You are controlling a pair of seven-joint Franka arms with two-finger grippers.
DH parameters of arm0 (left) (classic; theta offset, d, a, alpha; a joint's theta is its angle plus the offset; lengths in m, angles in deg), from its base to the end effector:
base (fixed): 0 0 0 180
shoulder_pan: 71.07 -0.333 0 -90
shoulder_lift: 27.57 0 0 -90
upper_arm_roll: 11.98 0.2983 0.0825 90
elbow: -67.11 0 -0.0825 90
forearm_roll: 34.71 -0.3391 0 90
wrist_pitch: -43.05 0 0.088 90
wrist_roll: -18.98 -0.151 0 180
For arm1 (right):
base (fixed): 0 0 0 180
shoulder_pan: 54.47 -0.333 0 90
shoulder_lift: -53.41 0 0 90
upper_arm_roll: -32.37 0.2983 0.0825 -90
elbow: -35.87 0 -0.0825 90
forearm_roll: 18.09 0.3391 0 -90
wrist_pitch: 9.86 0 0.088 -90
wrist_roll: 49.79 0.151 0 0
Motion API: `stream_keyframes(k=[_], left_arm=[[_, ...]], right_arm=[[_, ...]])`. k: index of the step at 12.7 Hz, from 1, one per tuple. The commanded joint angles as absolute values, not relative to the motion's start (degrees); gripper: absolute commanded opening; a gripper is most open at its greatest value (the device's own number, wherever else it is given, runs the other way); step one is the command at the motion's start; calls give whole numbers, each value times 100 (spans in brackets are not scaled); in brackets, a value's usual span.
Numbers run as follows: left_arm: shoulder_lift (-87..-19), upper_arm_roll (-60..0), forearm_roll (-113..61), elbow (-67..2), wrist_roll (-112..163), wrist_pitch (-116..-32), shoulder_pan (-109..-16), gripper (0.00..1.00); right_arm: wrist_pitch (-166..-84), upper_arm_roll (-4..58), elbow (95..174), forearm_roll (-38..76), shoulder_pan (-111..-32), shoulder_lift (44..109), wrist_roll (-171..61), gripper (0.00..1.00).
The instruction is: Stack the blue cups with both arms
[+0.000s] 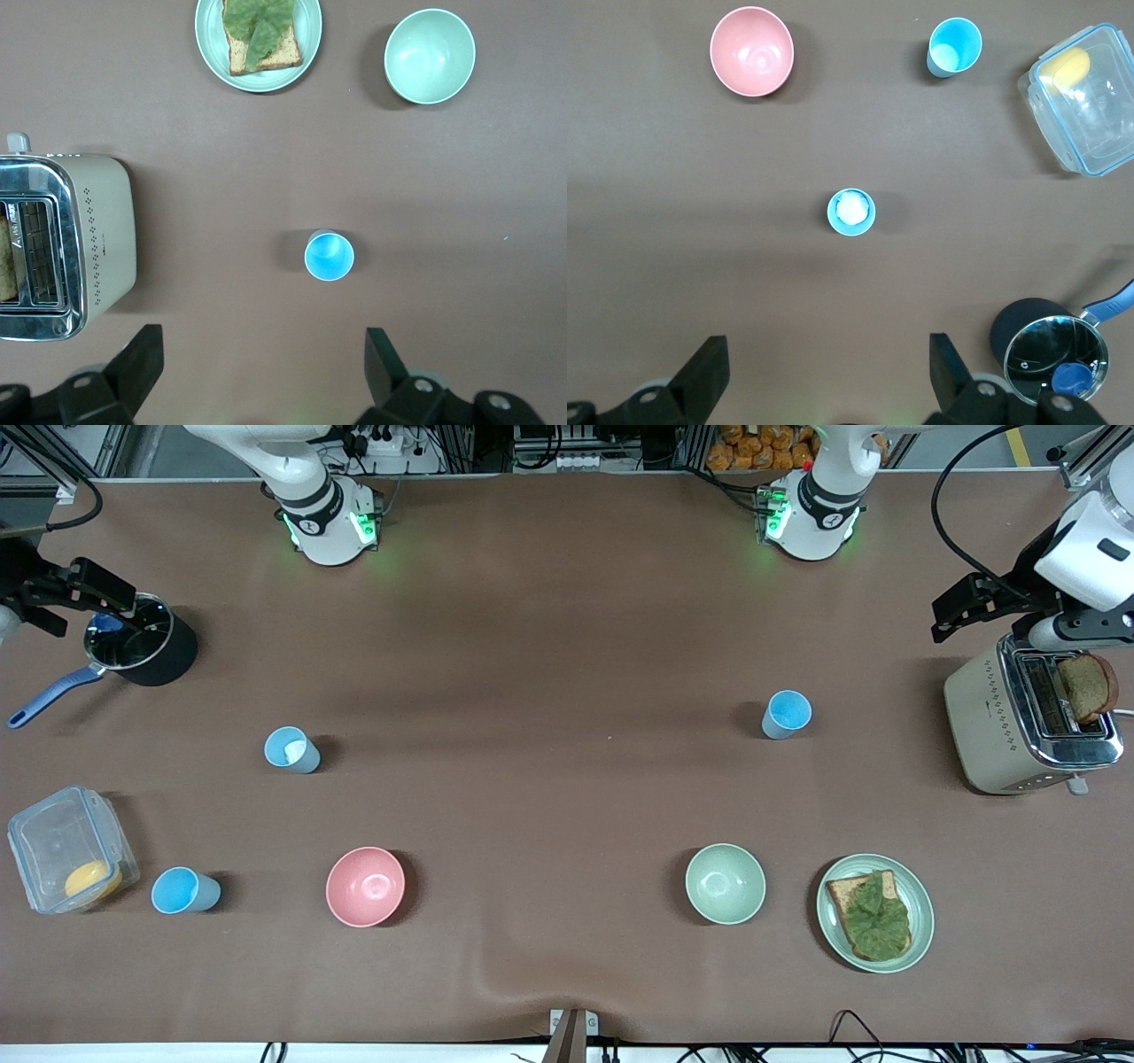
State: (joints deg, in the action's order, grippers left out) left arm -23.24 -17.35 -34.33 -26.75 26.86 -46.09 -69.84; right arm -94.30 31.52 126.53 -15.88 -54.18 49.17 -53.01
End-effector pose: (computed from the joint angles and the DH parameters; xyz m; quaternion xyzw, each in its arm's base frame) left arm 0.4817 -0.0583 0.5702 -0.9999 -0.0113 0.0035 0.0007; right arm 0.4763 -0.0036 0.5863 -0.9995 -0.0197 0.0165 0.0204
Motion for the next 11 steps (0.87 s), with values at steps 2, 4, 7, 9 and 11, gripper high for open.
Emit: stream_keyframes(k=[2,4,7,9,11], left_arm=[[-2291,-1778,-3401,-2562,2671,-4485,-7046,100],[-2318,-1769,-3401,-2527,2671,-4485,-7046,100],[-2318,-1769,-3401,-2526,2680,-4485,-7046,100],[-2318,-1769,-3401,-2526,2680,-4485,-7054,100],[-2309,-1769,-3401,-2526,2671,-4485,-7089,100]], right_arm=[[-9406,3114,12675,-1545,-5368,4893,-5366,100],[-9414,3096,12675,-1545,-5368,4893,-5366,100],[-9414,3096,12684,-1545,-5377,4936,-5340,100],[-9406,3096,12693,-1545,-5377,4937,-5296,100],[-9414,3096,12710,-1545,-5377,4954,-5296,100]])
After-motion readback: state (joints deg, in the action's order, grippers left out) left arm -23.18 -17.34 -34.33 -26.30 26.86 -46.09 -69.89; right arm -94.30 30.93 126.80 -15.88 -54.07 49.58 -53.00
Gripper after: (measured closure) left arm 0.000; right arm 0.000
